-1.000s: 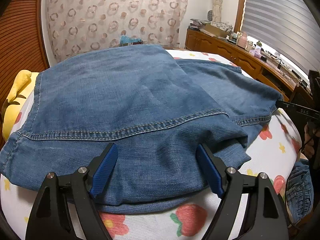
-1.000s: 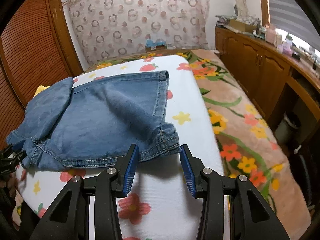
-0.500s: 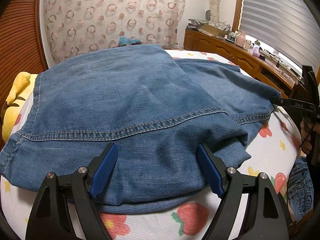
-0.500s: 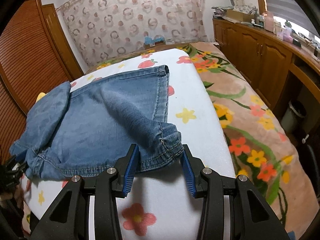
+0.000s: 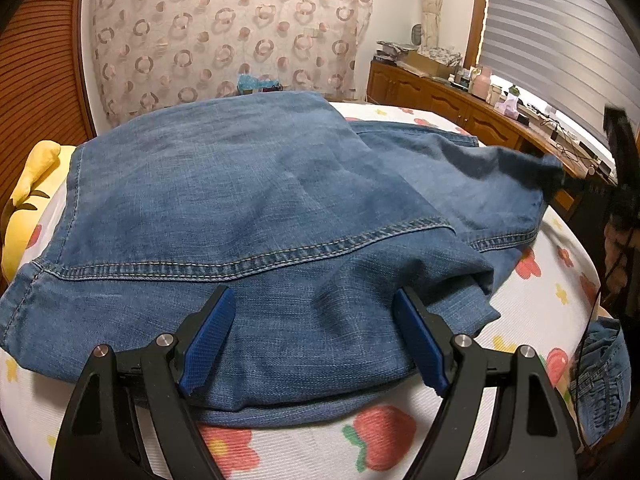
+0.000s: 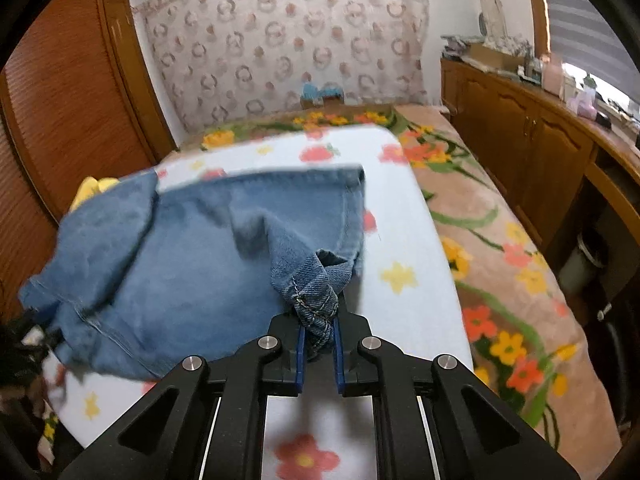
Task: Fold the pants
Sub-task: 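Grasp the jeans leg hem with the right gripper, then lift the hem with the right gripper, fold it over, and open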
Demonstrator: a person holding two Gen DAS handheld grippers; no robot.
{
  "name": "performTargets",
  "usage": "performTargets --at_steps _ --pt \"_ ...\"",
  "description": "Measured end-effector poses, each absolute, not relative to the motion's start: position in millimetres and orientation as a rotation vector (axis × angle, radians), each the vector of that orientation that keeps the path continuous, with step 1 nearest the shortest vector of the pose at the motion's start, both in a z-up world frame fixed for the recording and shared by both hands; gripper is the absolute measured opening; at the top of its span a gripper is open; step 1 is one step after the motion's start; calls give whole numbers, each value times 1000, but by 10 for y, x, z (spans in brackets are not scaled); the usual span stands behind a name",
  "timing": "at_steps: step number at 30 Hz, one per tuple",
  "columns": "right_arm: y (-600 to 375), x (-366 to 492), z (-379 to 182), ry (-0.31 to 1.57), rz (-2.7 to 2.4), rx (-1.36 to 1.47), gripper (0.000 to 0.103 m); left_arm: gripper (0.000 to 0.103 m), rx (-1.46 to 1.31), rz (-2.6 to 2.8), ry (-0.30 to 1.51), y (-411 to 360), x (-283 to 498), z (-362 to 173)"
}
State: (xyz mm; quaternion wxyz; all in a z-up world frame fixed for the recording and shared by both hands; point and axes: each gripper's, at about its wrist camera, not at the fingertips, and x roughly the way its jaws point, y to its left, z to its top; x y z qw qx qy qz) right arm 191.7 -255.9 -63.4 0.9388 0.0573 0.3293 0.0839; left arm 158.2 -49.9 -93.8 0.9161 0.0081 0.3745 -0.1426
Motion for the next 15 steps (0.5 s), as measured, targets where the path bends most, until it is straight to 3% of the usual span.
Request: performTargets --at_steps 15 --pt "-1293 1939 403 442 532 -33 10 82 -34 -246 669 -106 1336 -391"
